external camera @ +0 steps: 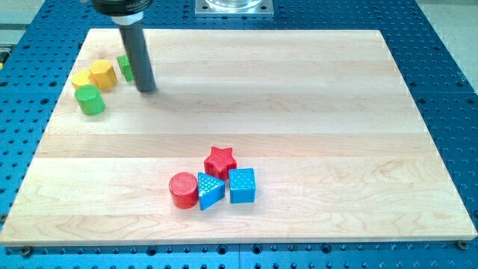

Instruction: Slide the green star above the hexagon

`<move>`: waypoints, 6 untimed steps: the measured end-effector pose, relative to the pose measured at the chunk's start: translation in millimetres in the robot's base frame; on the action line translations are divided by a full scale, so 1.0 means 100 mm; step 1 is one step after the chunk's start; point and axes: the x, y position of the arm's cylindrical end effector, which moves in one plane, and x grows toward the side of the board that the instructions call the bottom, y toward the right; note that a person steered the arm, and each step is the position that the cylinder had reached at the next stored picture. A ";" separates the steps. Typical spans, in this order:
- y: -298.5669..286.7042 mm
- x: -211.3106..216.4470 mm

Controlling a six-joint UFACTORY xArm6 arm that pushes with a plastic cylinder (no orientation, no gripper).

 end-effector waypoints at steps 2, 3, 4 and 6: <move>-0.44 -0.62; -0.16 -0.28; 0.25 -0.30; 0.26 -1.13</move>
